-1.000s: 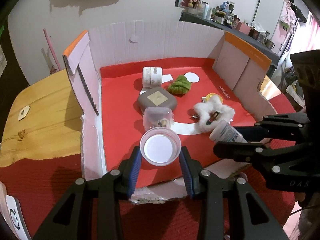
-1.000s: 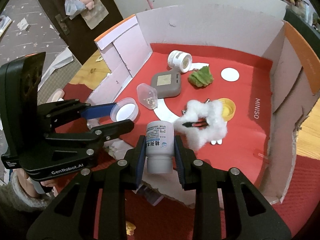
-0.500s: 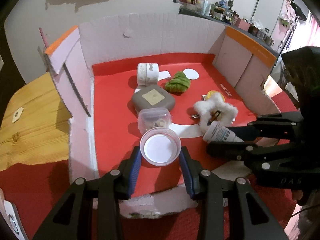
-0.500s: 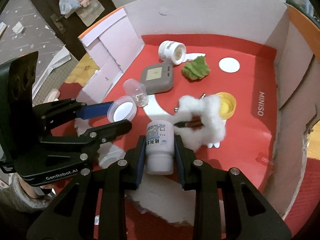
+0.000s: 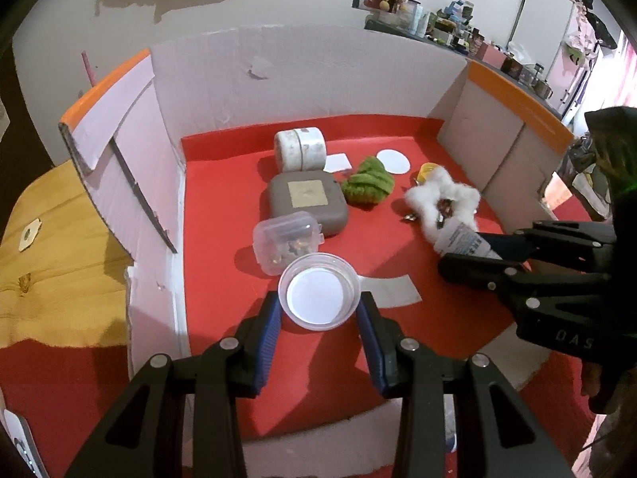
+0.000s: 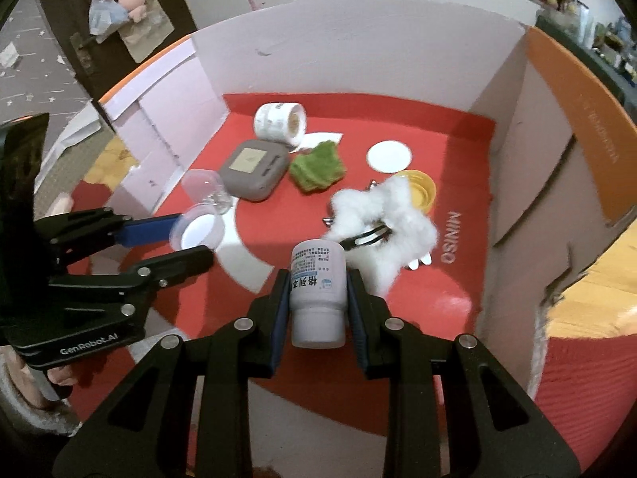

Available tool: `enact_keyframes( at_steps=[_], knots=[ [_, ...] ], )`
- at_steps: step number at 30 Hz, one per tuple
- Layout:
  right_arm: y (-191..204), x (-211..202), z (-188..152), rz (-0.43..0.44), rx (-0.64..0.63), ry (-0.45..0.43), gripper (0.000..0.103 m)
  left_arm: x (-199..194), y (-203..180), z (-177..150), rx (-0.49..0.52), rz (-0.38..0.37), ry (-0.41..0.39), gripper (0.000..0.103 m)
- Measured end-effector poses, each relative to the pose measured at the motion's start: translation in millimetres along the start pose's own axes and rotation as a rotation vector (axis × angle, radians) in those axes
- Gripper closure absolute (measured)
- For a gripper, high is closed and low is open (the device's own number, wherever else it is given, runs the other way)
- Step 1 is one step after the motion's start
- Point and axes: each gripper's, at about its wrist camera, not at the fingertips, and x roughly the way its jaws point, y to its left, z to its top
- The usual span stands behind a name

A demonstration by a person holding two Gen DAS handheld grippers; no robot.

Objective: Organize objects
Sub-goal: 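Lower the lid and bottle onto the box floor and open both tools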

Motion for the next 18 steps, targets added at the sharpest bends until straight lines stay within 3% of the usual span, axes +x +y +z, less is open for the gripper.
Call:
enact_keyframes(
  at_steps=[18],
  knots=[
    [4.8, -0.8, -3.2, -0.014, -0.015, -0.007, 0.077, 1.7, 2.6, 2.3, -0.01, 0.015, -0.01, 0.062]
  ],
)
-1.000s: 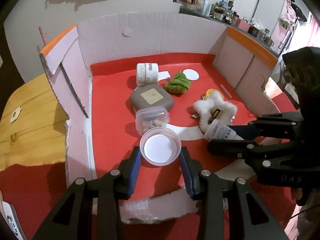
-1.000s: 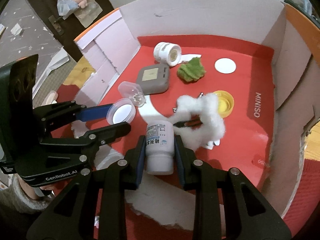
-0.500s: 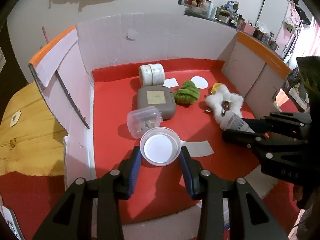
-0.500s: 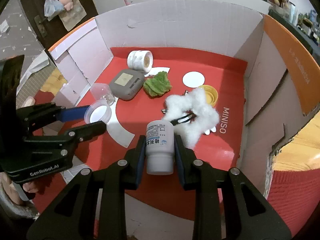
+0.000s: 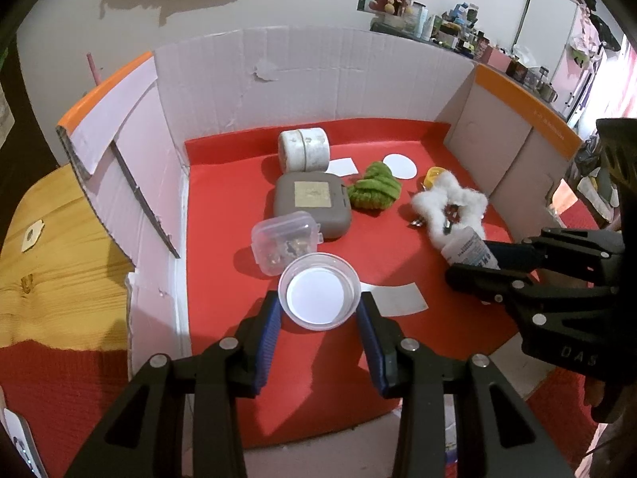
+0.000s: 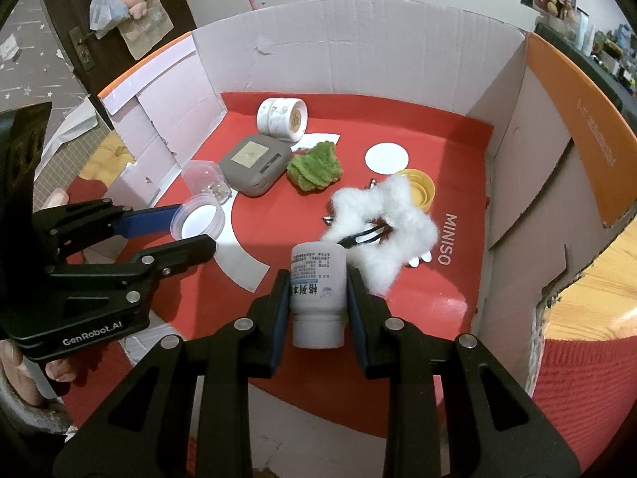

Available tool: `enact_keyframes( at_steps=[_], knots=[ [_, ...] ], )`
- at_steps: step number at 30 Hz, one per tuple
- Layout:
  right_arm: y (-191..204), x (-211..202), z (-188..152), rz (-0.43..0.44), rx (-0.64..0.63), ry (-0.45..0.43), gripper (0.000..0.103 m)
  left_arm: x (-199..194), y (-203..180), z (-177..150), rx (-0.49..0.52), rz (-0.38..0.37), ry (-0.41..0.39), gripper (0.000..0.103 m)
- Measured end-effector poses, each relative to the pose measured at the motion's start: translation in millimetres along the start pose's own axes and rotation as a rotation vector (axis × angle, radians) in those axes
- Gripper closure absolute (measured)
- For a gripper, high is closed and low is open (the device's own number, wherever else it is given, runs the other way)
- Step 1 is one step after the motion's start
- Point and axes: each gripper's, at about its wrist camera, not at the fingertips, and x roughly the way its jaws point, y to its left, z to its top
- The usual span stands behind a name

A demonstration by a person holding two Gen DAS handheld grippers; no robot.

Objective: Organize objects
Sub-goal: 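Lower the lid and bottle onto the box floor and open both tools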

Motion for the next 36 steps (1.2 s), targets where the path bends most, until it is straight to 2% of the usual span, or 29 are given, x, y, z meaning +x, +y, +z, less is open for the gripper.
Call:
enact_keyframes(
  at_steps=[12, 18, 23, 25, 27, 36],
  knots=[
    [0.1, 0.1, -1.9, 0.012, 0.011, -0.008, 0.077, -0.6, -3.0, -1.9, 0.01, 0.023, -0.008, 0.061],
    [2.7, -1.1, -2.2, 0.01, 0.013, -0.013, 0.076, -0.7, -3.9, -3.4, 0.014, 0.025, -0.008, 0.055],
    [3.0, -1.3, -3.3, 0.006, 0.011, -0.014, 0.075, -1.6, -3.8, -4.9, 0.011, 0.024, -0.009, 0.054],
    [4.5, -1.6, -4.0, 0.001, 0.008, -0.014, 0.071, -2.0, -4.0, -5.5, 0.01, 0.023, -0.008, 0.054],
    [7.1, -4.3, -4.7, 0.004, 0.0, -0.023, 0.044, -2.8, -4.8, -6.2, 0.01, 0.02, -0.008, 0.053],
    [11.9, -13.2, -7.5, -0.014, -0.011, -0.038, 0.042, -11.1, -7.9, -9.3, 0.01, 0.022, -0.025, 0.051]
  ],
)
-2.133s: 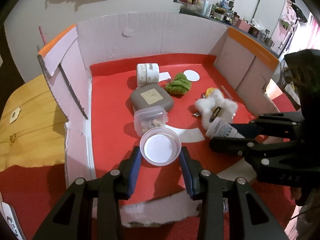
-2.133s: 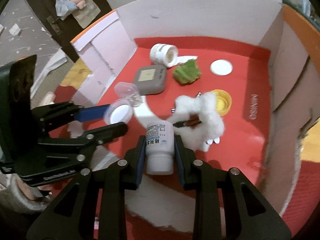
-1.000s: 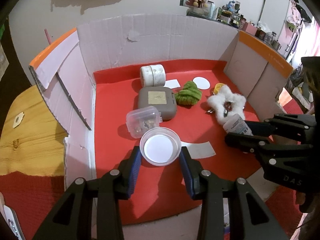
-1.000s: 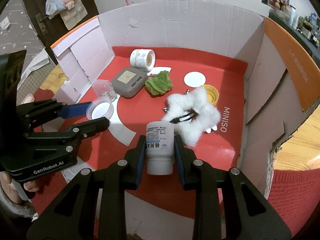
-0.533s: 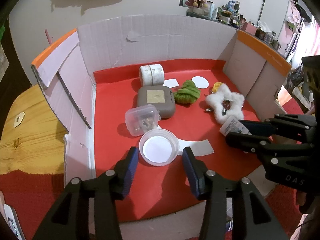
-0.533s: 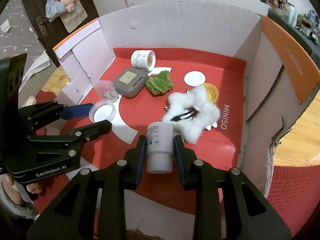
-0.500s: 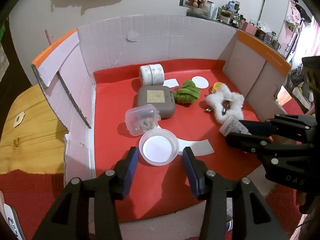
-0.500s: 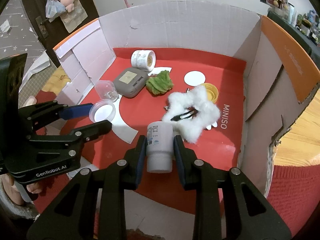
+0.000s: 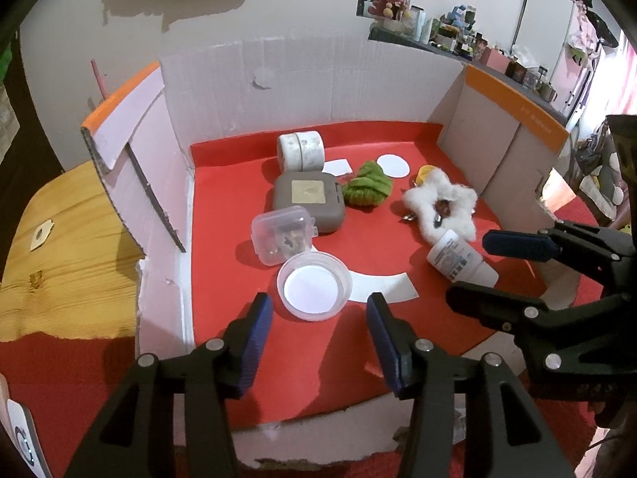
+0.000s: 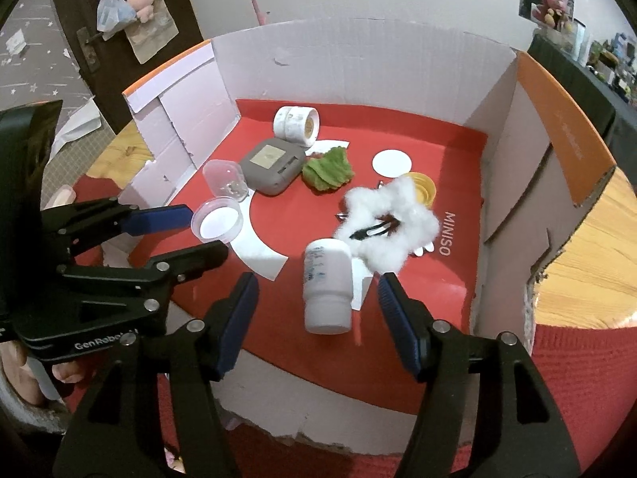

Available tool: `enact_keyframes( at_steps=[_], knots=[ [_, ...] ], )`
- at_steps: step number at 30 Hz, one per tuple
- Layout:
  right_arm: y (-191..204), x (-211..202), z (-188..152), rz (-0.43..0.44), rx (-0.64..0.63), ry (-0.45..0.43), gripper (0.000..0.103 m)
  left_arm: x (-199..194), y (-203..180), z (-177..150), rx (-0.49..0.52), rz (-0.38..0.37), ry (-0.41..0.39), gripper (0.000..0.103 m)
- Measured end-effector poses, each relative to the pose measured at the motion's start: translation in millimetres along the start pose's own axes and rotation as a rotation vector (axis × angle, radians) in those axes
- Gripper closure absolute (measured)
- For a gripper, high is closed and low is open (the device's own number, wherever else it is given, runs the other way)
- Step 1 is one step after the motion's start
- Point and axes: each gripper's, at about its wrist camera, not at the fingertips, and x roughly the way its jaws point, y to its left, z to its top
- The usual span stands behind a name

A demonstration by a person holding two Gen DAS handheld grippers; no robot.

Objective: Organize objects
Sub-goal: 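Lower the lid and bottle onto the box floor and open both tools, then withdraw both open tools from the box toward the blue bottle and figurine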

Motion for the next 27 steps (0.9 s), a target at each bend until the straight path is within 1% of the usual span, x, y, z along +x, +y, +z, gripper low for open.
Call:
enact_keyframes(
  at_steps=[7, 8, 10, 14, 16, 19, 21, 25, 27],
  knots=[
    [1.9, -8.2, -3.7, -0.003, -0.001, -0.008, 0.041, -6.0, -4.8, -1.3, 0.007, 0.007, -0.01, 0.051],
    [2.4, -9.7, -4.0, -0.002, -0.002, -0.011, 0.038, -6.7, -5.3, -1.4, 0.008, 0.008, -0.012, 0.049],
    [3.3, -12.2, -4.5, -0.002, -0.004, -0.016, 0.037, -8.8, -6.6, -2.1, 0.008, 0.014, -0.02, 0.041],
    [4.5, -17.9, -6.2, -0.005, -0.005, -0.027, 0.031, -14.4, -7.3, -2.5, 0.004, 0.017, -0.032, 0.04],
    [4.9, -20.6, -7.1, -0.007, -0.004, -0.031, 0.03, -16.3, -7.6, -2.4, 0.004, 0.02, -0.036, 0.039],
    [5.5, -26.3, -9.7, -0.013, -0.001, -0.041, 0.029, -19.0, -8.0, -2.6, 0.0, 0.024, -0.044, 0.034],
    [6.7, -30.6, -11.2, -0.019, -0.004, -0.05, 0.022, -21.3, -8.5, -3.3, -0.003, 0.025, -0.05, 0.033],
    [9.0, -37.7, -13.1, -0.025, -0.009, -0.061, 0.022, -27.4, -9.0, -4.3, -0.01, 0.029, -0.062, 0.025],
    [11.1, -41.4, -13.9, -0.027, -0.013, -0.066, 0.021, -30.3, -9.8, -4.4, -0.01, 0.031, -0.069, 0.024]
  ],
)
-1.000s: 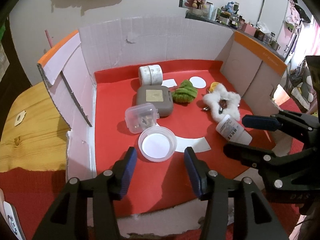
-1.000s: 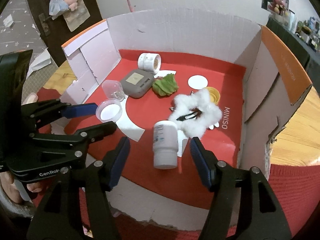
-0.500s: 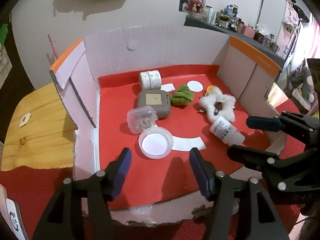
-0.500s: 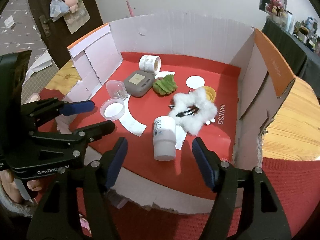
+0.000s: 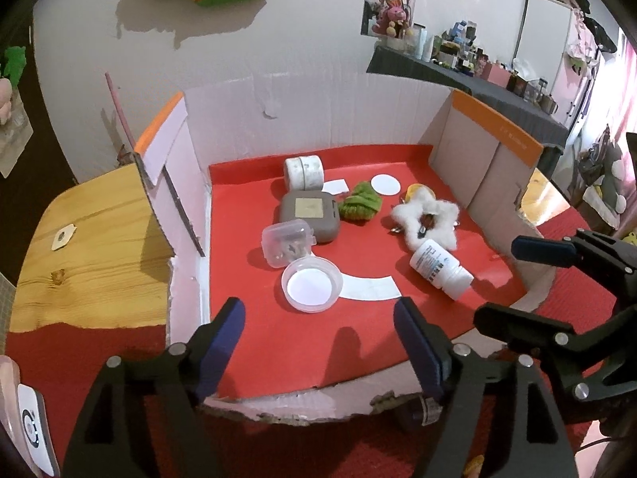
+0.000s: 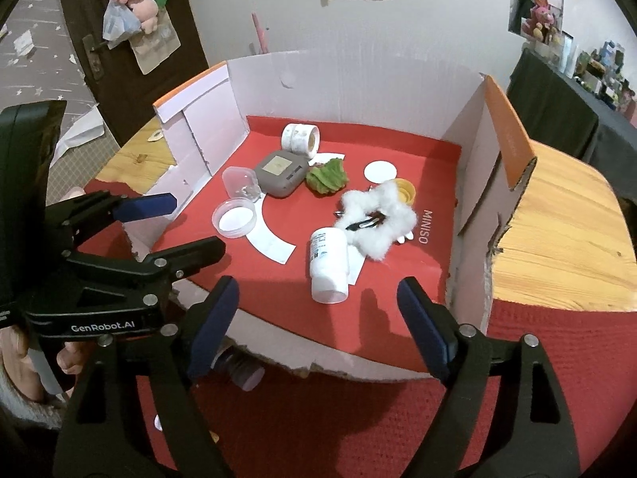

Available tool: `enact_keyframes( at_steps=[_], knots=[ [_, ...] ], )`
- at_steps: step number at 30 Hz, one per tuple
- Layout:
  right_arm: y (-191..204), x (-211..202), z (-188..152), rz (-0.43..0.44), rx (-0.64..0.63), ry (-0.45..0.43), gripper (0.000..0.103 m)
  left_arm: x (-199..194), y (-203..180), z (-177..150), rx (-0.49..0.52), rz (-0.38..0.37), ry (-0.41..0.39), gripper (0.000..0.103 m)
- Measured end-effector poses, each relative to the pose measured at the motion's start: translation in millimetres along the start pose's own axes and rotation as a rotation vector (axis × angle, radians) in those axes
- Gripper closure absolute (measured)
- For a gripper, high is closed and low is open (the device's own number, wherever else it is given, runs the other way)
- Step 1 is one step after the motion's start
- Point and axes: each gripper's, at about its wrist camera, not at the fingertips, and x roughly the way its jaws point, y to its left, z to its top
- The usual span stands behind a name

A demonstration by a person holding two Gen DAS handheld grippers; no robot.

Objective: Organize objects
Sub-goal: 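Withdraw both open tools from the box toward the blue bottle and figurine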

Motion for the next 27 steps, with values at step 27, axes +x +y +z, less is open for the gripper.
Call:
enact_keyframes(
  at_steps=[27],
  knots=[
    [17.1, -31.5, -25.1, -0.018, -0.006, -0.032, 0.008, -34.8, 1.5, -18.2, -0.04, 0.032, -0.052, 0.0]
  ],
)
